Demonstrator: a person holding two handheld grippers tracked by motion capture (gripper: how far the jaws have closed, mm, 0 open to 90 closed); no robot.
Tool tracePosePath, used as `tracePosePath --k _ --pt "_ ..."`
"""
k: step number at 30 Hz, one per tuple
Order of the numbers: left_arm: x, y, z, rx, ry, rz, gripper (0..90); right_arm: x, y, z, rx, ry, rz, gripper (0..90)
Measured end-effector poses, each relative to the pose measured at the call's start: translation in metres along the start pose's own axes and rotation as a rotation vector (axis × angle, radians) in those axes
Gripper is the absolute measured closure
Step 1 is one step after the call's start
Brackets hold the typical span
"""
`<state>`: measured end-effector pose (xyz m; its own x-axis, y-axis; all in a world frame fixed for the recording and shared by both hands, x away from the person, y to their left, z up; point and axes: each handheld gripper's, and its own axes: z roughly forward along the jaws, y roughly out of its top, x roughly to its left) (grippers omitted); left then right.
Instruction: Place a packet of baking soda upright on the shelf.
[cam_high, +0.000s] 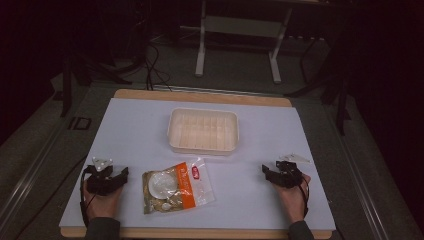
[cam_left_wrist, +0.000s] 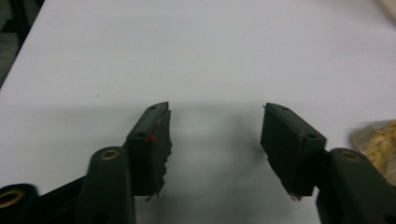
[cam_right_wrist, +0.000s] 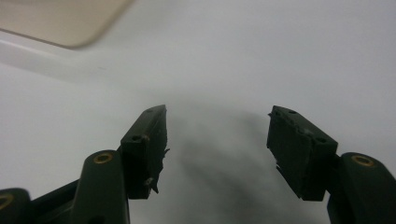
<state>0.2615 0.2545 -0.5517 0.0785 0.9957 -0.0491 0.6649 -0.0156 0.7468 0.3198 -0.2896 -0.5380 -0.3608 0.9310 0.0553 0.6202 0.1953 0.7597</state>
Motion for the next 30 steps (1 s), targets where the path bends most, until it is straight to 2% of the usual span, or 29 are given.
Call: tracePosePath --k 1,2,5,6,10,19,28,30 --pt "0.001 0.000 0.000 -0.005 -0.010 0.014 47.3 0.004 0.002 -0.003 -0.003 0.036 -0.012 37.8" --pt "0.001 0.000 0.000 -0.010 -0.018 0.024 47.3 0.004 0.002 -0.003 -0.003 0.036 -0.012 37.8" --pt "0.002 0.000 -0.001 -0.021 -0.032 0.038 49.1 0.013 0.005 -0.005 0.003 0.089 -0.039 37.5" --pt "0.001 0.000 -0.001 -0.036 -0.042 0.060 49.4 0.019 0.006 -0.005 0.008 0.112 -0.059 36.9" --pt "-0.001 0.000 0.000 -0.045 -0.056 0.088 50.9 0.034 0.009 -0.004 0.010 0.153 -0.105 36.6" --pt "-0.002 0.000 0.000 -0.045 -0.057 0.093 52.5 0.062 0.013 0.003 0.029 0.238 -0.172 35.4" --pt "-0.003 0.000 0.001 -0.041 -0.044 0.099 50.8 0.091 0.026 0.012 0.040 0.363 -0.264 26.5" --pt "-0.003 0.000 0.001 -0.043 -0.043 0.099 50.7 0.098 0.028 0.016 0.046 0.375 -0.284 25.6"
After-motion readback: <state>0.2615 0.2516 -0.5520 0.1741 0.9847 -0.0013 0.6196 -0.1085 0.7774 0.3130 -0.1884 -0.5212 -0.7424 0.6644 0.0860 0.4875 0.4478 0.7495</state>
